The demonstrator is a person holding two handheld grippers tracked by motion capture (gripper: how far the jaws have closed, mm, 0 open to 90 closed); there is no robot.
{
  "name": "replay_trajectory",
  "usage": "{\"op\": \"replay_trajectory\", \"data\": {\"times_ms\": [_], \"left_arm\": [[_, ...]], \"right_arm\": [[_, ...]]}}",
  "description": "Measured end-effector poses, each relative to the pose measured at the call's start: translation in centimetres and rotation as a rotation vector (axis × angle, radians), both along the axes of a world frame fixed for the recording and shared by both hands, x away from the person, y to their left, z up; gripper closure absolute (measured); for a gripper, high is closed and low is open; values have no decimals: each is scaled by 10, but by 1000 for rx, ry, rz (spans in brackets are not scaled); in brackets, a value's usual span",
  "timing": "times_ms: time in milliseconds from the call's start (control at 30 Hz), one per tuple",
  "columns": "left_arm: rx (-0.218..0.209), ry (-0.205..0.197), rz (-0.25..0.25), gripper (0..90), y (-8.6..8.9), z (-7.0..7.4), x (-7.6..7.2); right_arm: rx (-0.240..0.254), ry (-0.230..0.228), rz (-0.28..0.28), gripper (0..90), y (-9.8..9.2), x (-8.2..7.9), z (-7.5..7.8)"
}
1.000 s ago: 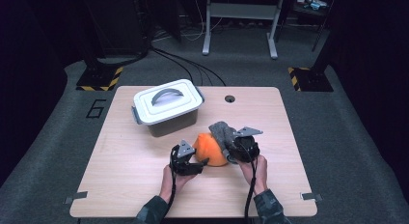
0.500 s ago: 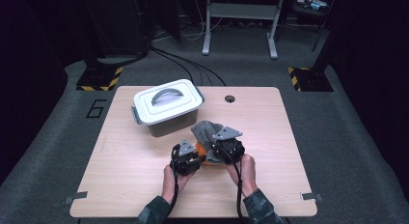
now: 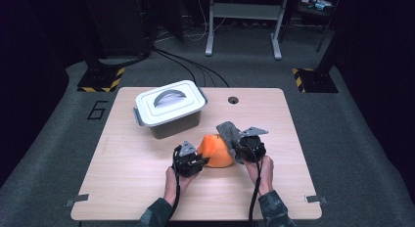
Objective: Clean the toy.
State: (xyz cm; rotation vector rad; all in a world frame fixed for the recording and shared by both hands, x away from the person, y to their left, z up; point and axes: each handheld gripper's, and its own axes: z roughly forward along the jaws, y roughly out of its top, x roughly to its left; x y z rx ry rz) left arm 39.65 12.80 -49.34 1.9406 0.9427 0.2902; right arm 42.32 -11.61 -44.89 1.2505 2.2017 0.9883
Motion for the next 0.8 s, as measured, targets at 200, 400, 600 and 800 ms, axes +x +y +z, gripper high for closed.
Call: {"op": "replay_trajectory", "data": {"times_ms": [200,400,600,800], "left_arm": [[103,-76,-12,467,-12,1,-1],[-1,-7,3,729,-3,4,2],[-103,78,10,740,3,17,-1],[-105,110,11,737,1,21,-7]], "right_arm": [[4,-12,-8,737,1,0,-3],[38,-33,2,734,-4,-7,7],[32,-96,36,734,9,-25,30],[-44,-110,137,733,42,-39,41]]}}
